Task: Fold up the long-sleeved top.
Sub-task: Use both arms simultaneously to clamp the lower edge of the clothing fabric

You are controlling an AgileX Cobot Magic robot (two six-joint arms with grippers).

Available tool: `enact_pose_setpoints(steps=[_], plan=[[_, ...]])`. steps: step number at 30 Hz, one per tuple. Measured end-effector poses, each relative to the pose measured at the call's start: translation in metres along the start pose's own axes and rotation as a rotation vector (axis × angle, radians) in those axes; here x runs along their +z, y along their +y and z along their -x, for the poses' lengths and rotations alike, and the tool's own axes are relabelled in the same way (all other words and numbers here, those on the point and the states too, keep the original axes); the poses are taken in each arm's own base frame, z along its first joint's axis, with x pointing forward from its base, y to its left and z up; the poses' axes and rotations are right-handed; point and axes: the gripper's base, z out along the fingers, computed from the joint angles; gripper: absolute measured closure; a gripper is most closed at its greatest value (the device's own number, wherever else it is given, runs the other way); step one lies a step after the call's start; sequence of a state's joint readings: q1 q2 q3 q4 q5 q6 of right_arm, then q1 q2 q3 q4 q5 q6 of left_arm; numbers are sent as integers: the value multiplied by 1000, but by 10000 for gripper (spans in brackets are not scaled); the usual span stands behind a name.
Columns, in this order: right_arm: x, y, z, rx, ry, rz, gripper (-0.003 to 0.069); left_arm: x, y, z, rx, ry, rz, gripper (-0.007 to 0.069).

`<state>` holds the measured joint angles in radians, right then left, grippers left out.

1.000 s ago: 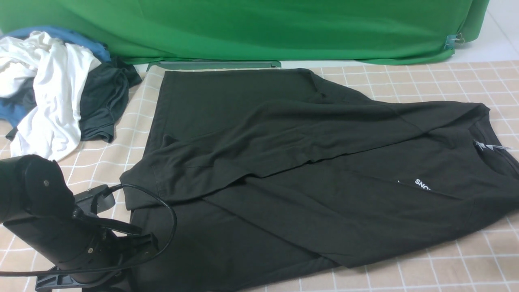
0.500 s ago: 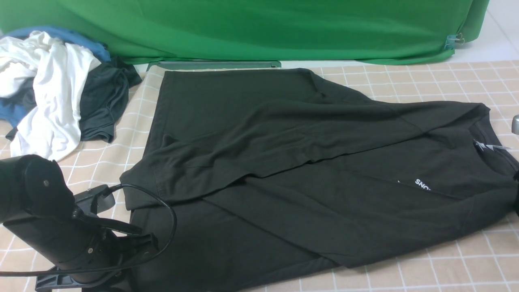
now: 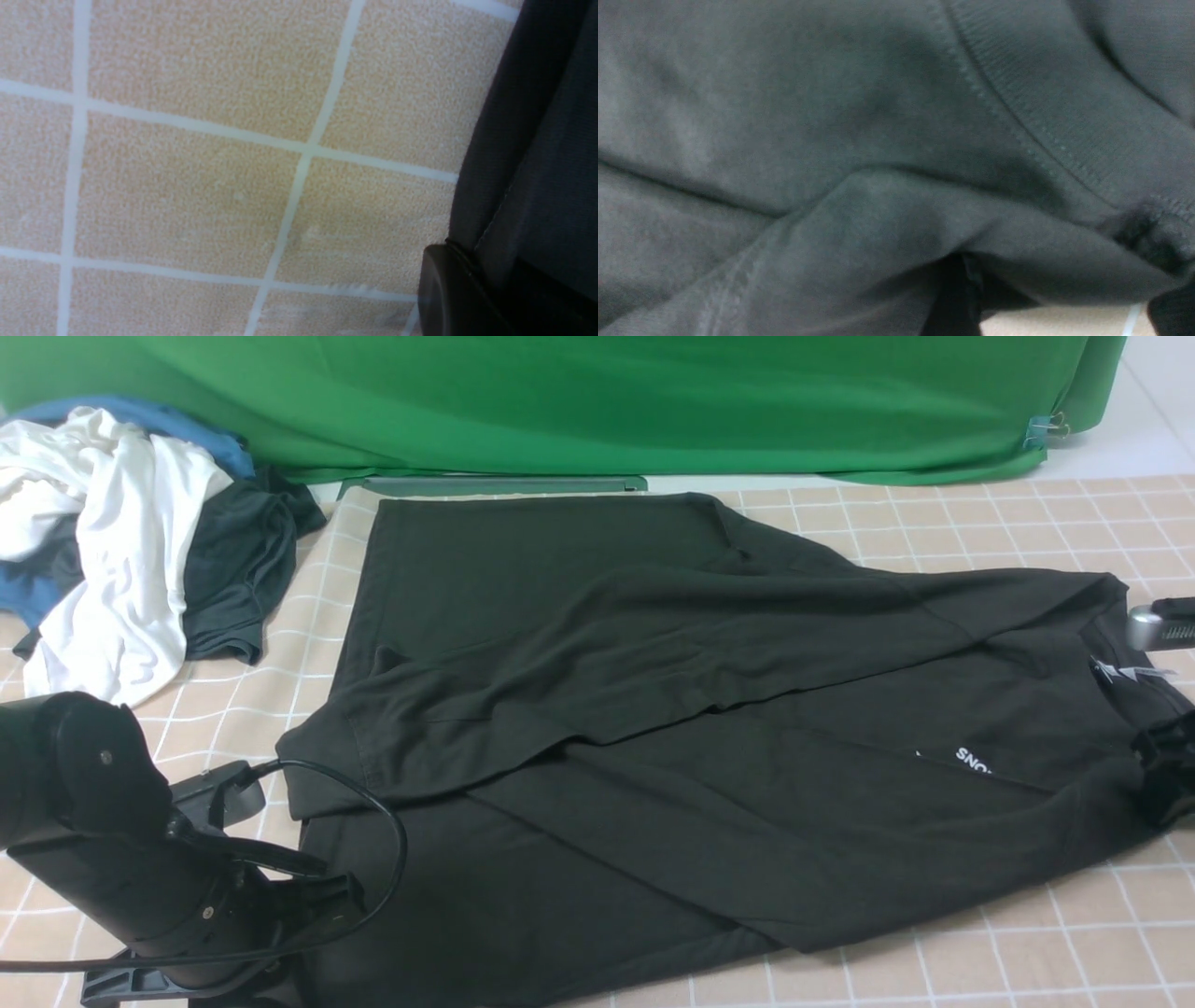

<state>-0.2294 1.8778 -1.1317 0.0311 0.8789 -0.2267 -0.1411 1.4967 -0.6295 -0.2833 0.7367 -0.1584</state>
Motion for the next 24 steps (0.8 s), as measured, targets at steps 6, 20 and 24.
enact_pose_setpoints(steps=[6,20,24], plan=[[0,2,0,-18,-3,16,509,0,0,0,0,0,1,610],[-45,-19,-38,-19,195,-148,583,-36,-7,-5,57,-4,-20,610],[-65,-34,-68,9,206,-223,583,-47,-6,-11,96,-23,-18,610]])
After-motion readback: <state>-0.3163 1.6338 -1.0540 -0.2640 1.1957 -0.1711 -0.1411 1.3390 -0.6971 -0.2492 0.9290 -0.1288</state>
